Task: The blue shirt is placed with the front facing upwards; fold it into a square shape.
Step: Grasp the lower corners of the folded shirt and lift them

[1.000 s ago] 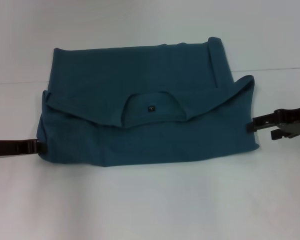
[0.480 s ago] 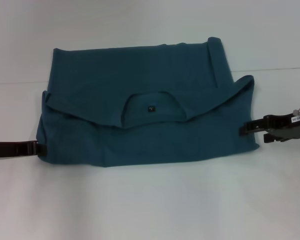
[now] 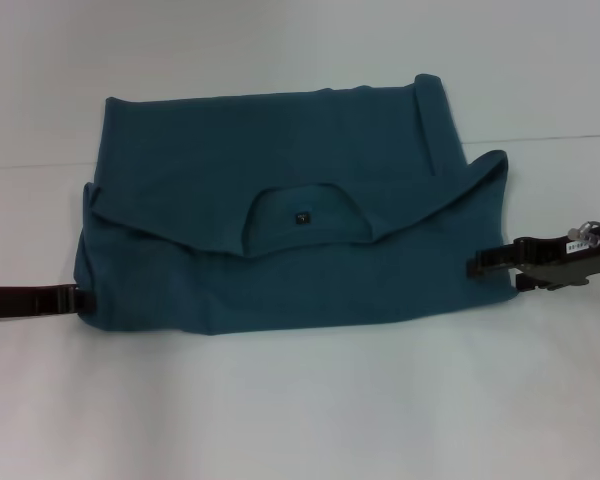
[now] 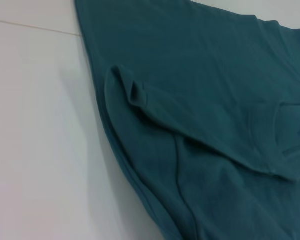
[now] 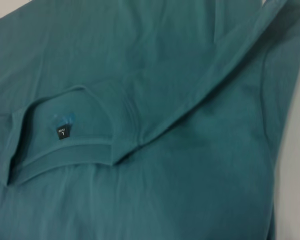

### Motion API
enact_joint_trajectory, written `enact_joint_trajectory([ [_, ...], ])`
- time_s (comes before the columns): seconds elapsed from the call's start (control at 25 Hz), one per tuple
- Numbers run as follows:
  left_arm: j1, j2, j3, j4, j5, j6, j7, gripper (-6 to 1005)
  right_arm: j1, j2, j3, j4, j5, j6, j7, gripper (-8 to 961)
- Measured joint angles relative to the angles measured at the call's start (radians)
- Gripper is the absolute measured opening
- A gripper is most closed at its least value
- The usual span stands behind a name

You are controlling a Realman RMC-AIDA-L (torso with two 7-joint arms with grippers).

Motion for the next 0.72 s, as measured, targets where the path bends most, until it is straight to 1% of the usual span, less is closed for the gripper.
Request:
enact_joint_trajectory([
  [0.28, -0.001, -0.001, 0.000, 0.000, -0.001, 0.002, 0.000, 35, -0.001, 0.014, -0.001, 0.007, -0.002, 0.031, -0.001, 910],
  [0.56, -0.004, -0.002, 0.000, 0.000, -0.003, 0.003, 0.001, 35, 0.002, 0.021, -0.001, 0.030, -0.001, 0.056, 0.006, 886],
  [0.72, -0.005, -0.002, 0.000, 0.000, -0.005, 0.003, 0.002, 35, 0.001, 0.029, -0.001, 0.032, 0.001, 0.060, -0.004, 872],
])
